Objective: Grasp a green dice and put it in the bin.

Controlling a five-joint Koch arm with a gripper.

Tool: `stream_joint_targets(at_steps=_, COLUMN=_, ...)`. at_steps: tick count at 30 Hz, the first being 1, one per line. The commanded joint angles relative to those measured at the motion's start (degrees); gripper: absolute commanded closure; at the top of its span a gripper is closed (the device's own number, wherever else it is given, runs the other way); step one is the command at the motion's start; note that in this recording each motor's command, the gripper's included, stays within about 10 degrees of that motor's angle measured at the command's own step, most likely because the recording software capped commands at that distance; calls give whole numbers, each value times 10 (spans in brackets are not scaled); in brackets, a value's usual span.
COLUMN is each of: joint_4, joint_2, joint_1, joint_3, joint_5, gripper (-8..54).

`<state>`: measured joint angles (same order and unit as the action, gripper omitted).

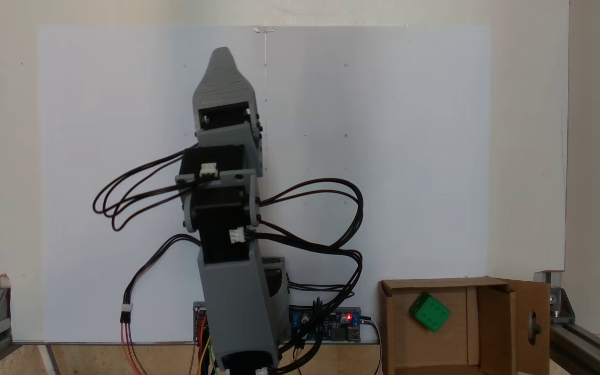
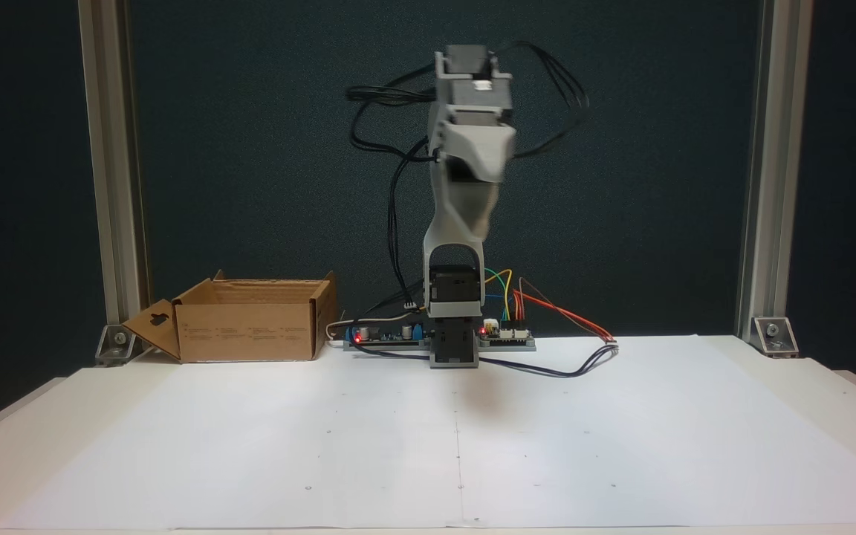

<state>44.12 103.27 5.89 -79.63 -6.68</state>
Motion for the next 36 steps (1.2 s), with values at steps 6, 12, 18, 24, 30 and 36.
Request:
stream_joint_targets(at_steps=6, joint_4=-190, joint_2=95, joint_1=-19, joint_3=-120, joint_5=70, gripper=28)
stream_joint_targets(at_steps=12, joint_4=-356, joint_2=190, joint_1=-47, joint_3=-359, joint_5=75, gripper=18)
stream_joint_targets(at_steps=18, joint_4=-503, joint_2=238, joint_1=-62, joint_3=-499, joint_5=75, gripper=17)
stream_joint_targets(at_steps=24, joint_4=-655, joint_2=286, joint_1=-62, joint_3=-611, joint_5=75, gripper=17)
stream_joint_targets(at_steps=30, joint_4=-796, joint_2=319, joint_1=-62, joint_3=-668, joint_5=75, gripper=17)
stream_joint_targets(at_steps=36, joint_4=-895, joint_2=324, joint_1=-63, joint_3=-720, joint_5=72, gripper=18)
